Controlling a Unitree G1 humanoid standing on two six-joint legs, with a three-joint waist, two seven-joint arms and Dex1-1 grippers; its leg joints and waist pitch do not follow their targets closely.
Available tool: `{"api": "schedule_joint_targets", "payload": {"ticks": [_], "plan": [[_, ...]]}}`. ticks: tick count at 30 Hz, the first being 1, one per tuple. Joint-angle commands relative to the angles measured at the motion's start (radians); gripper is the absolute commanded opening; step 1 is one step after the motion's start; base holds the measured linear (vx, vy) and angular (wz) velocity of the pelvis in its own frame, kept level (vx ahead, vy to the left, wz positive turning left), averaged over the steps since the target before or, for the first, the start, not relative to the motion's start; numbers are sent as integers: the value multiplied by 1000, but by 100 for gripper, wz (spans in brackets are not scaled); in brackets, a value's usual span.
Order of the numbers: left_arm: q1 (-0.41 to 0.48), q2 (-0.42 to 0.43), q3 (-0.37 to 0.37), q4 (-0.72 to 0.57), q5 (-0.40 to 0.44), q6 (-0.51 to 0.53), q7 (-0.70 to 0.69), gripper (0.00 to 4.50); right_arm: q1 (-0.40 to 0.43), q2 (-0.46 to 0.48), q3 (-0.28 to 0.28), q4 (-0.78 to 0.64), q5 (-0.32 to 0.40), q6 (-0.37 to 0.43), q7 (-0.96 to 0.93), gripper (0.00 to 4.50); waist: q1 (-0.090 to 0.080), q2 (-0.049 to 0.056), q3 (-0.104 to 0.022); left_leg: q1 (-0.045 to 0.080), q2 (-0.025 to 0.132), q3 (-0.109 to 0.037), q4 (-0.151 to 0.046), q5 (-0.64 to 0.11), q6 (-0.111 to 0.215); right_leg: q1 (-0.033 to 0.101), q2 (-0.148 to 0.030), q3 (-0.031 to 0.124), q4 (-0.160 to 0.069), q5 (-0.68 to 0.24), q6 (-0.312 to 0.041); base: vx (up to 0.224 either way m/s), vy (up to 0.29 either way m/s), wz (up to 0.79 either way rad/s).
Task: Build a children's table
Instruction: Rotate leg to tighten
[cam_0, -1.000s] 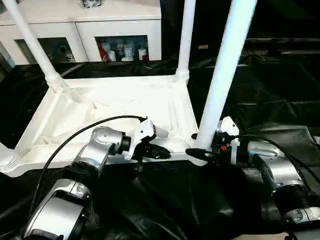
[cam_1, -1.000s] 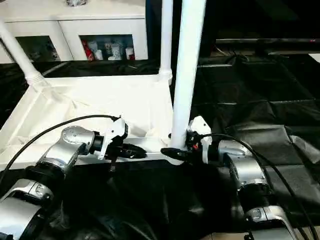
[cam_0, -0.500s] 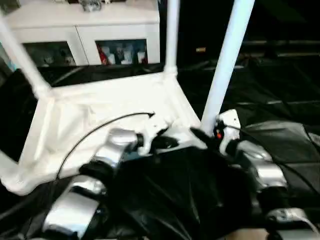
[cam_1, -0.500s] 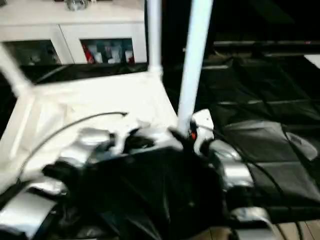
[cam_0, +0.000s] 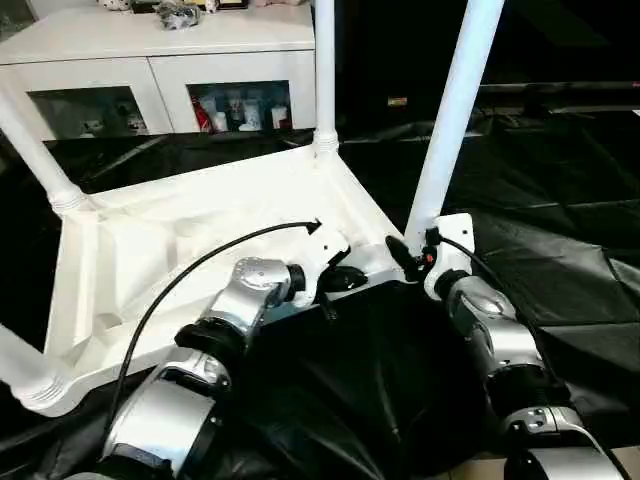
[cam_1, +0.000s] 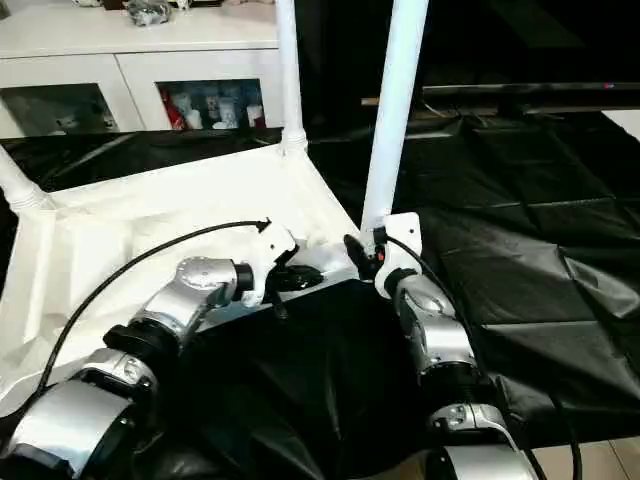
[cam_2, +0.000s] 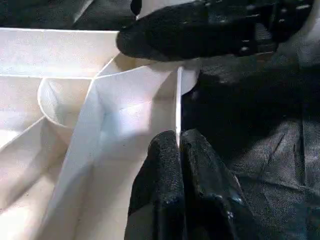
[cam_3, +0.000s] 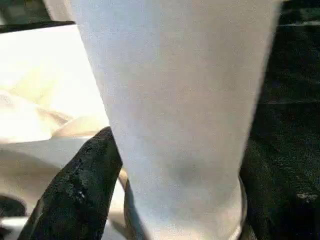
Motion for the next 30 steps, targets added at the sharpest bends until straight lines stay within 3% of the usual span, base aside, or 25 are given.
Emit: {"api": "schedule_joint_targets", "payload": {"ticks": [1, 4, 5, 6, 11, 17, 18, 20, 25, 30], "plan": [[-23, -13, 6, -16, -10, -24, -4, 0, 20, 27, 87, -7, 18, 19, 115, 365, 4, -13, -52, 15, 65, -40, -78, -327, 25, 26, -80, 47, -94, -370, -174, 0, 0, 0], [-22, -2, 2, -15, -10, -28, -17, 0, 30, -3, 102, -38, 24, 17, 188, 379, 8, -15, -52, 12, 66, -38, -75, -301, 39, 28, -79, 47, -90, -344, -184, 0, 0, 0], [-22, 3, 1, -13, -10, -30, -23, 0, 46, -42, 116, -71, 33, 21, 260, 379, 7, -17, -52, 9, 66, -39, -77, -294, 40, 30, -80, 46, -88, -343, -185, 0, 0, 0], [-20, 10, -4, -15, -7, -34, -36, 0, 68, -101, 124, -108, 45, 23, 341, 379, 13, -26, -54, 11, 66, -36, -72, -276, 51, 33, -76, 45, -88, -323, -186, 0, 0, 0], [-3, 30, -14, -45, -13, -41, -107, 0, 117, -277, 92, -172, 90, 33, 544, 379, 32, -26, -57, 7, 68, -33, -64, -219, 90, 35, -76, 45, -79, -269, -200, 0, 0, 0], [20, 47, -18, -74, -33, -48, -188, 0, 120, -357, 45, -214, 144, 96, 643, 379, 37, -29, -70, -3, 67, -32, -47, -115, 145, 39, -74, 39, -53, -88, -256, 0, 0, 0], [21, 48, -18, -75, -34, -49, -190, 0, 121, -361, 45, -218, 146, 98, 649, 379, 39, -29, -75, -8, 66, -32, -38, -68, 174, 35, -70, 38, -41, -3, -270, 0, 0, 0], [28, 56, -20, -78, -33, -51, -205, 0, 130, -385, 55, -248, 155, 108, 692, 379, 40, -27, -71, -11, 67, -31, -35, -79, 191, 33, -72, 36, -43, -9, -275, 0, 0, 0], [39, 68, -24, -88, -34, -50, -233, 0, 125, -389, 54, -269, 168, 98, 693, 379, 38, -28, -65, -6, 69, -32, -43, -154, 145, 30, -73, 37, -57, -155, -253, 0, 0, 0], [58, 78, -35, -117, -29, -45, -278, 0, 65, -325, 99, -176, 66, 32, 586, 379, 27, -23, -64, -2, 68, -32, -47, -175, 101, 25, -73, 40, -60, -191, -246, 0, 0, 0]]}}
